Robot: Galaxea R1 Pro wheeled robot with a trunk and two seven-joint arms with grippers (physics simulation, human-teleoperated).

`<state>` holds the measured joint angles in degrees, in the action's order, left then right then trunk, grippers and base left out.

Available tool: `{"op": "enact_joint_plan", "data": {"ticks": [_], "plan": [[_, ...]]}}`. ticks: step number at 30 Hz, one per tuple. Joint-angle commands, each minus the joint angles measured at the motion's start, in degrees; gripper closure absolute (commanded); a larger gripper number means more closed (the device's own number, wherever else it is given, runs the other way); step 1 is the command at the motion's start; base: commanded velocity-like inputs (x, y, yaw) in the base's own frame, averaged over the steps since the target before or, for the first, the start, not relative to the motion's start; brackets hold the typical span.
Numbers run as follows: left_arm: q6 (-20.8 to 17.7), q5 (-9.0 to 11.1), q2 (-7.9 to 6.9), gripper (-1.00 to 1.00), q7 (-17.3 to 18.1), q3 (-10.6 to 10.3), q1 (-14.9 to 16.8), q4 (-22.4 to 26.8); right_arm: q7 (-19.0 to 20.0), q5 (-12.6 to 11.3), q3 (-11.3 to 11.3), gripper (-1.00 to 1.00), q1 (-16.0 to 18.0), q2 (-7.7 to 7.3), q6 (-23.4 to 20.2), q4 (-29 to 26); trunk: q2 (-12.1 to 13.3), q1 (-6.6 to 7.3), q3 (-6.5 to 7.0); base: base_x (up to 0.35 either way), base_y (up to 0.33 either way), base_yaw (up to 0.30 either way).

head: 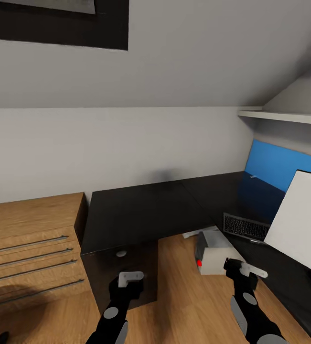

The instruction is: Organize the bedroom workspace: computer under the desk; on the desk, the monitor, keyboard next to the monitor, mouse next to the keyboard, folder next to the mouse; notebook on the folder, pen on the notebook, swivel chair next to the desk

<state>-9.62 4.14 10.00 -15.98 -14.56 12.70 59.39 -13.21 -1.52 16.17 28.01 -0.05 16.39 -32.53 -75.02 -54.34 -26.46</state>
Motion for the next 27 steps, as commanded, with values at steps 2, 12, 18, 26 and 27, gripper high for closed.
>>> {"op": "enact_joint_plan", "data": {"ticks": [2, 12, 18, 26, 27], "plan": [[-0.23, 0.43, 0.00, -1.00, -0.37, -0.12, 0.05, 0.06, -0.10, 0.72, 0.01, 1.00, 0.03, 0.39, 0.39, 0.01, -0.04, 0.00, -0.06, 0.000, 0.000, 0.263], [-0.23, 0.40, -0.02, -1.00, -0.41, 0.03, 0.05, -0.12, -0.33, 3.68, 0.00, 1.00, 0.02, 2.34, 0.57, 0.01, -0.04, 0.00, -0.06, 0.000, 0.000, 0.269], [-0.23, 0.35, -0.06, -1.00, -0.44, 0.05, 0.05, -0.15, -0.42, 4.12, 0.00, 1.00, 0.02, 3.24, 0.23, -0.18, -0.04, 0.00, -0.09, 0.000, 0.000, 0.270], [-0.23, 0.34, -0.12, -1.00, -0.46, 0.12, 0.04, -0.15, -3.99, 4.11, 0.00, 1.00, -0.19, 6.74, -16.15, -9.47, -0.04, 0.00, -0.33, 0.000, 0.000, 0.270], [-0.23, 0.34, -0.14, -1.00, -0.46, 0.13, 0.05, -0.14, -5.27, 4.00, -0.02, 1.00, -0.26, 7.32, -20.28, -12.53, -0.04, 0.00, -0.37, 0.000, 0.000, 0.270]]}}
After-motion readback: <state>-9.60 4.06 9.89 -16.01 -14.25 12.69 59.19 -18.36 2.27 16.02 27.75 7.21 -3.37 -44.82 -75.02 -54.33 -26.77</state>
